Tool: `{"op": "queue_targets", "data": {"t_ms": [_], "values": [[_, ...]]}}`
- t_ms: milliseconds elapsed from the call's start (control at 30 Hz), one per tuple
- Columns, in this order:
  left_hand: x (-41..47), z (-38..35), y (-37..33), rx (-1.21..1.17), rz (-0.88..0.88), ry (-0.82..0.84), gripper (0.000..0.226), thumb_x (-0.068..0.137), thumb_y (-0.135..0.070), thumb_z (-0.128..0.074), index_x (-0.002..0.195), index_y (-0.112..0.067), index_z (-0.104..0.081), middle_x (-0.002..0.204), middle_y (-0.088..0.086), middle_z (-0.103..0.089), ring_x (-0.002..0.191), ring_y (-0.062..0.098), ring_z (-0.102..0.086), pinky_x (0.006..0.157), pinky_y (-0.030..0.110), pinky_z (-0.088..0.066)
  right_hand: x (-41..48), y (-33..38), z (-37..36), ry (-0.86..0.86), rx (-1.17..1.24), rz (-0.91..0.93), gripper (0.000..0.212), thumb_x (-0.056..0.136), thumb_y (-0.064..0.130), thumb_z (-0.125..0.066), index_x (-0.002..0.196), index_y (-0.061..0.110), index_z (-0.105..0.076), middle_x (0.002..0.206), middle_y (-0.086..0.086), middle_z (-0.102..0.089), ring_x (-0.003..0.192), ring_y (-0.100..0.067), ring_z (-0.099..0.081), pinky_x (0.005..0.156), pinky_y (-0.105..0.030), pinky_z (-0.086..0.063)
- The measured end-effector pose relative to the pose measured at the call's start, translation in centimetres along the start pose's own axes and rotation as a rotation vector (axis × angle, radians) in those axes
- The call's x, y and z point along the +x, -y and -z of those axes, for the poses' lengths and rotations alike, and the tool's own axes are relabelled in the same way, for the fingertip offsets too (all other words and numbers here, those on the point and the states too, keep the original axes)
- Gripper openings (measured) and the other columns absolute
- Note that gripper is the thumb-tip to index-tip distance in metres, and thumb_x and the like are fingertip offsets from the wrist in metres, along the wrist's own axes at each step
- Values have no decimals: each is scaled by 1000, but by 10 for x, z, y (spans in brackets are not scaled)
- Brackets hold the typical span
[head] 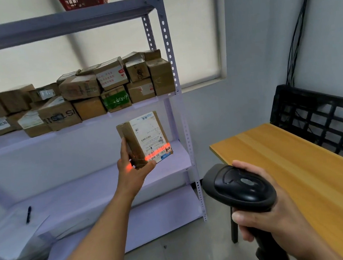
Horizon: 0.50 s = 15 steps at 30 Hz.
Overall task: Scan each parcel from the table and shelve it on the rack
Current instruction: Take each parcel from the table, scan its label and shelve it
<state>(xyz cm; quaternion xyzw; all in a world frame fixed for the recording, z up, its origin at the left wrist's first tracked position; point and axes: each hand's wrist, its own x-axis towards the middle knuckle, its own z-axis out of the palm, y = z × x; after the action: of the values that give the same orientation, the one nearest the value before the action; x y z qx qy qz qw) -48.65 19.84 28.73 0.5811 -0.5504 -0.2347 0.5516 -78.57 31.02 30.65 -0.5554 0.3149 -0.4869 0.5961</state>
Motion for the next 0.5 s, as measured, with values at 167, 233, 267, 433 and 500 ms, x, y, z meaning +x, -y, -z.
{"op": "queue_targets", "data": {"t_ms": [167, 233, 267, 433, 500], "values": [[3, 20, 9, 17, 11, -19, 103, 81, -4, -75, 153, -38, -8, 132, -6, -48, 118, 15, -50, 84, 22, -44, 14, -4, -14, 8, -42, -1, 84, 67, -22, -71, 115, 47, -63, 91, -14, -71, 48, -39, -54, 46, -38, -51], [6, 31, 14, 27, 22, -27, 105, 80, -11, -78, 152, -42, -7, 139, -1, -47, 121, 18, -50, 89, 30, -45, 21, -5, -23, 23, -55, -7, 84, 68, -24, -70, 121, 41, -60, 94, -15, -72, 48, -39, -54, 45, -37, -51], [8, 38, 16, 31, 28, -30, 107, 77, -18, -80, 151, -44, -7, 141, 0, -45, 122, 19, -50, 92, 33, -46, 25, -6, -29, 29, -63, -8, 84, 68, -24, -70, 122, 40, -59, 94, -16, -71, 48, -39, -54, 45, -38, -51], [25, 73, 29, 31, 13, -43, 104, 81, -8, -76, 151, -43, -7, 136, -4, -46, 121, 18, -50, 86, 24, -47, 49, -12, -66, 39, -45, 9, 84, 69, -24, -70, 113, 47, -64, 83, -21, -69, 47, -38, -53, 47, -39, -48], [35, 91, 35, 37, 13, -41, 105, 80, -6, -76, 149, -45, -8, 139, -3, -44, 121, 17, -50, 83, 19, -46, 62, -14, -86, 32, -32, 14, 82, 66, -17, -75, 113, 50, -63, 78, -24, -68, 47, -39, -53, 47, -39, -48]]}}
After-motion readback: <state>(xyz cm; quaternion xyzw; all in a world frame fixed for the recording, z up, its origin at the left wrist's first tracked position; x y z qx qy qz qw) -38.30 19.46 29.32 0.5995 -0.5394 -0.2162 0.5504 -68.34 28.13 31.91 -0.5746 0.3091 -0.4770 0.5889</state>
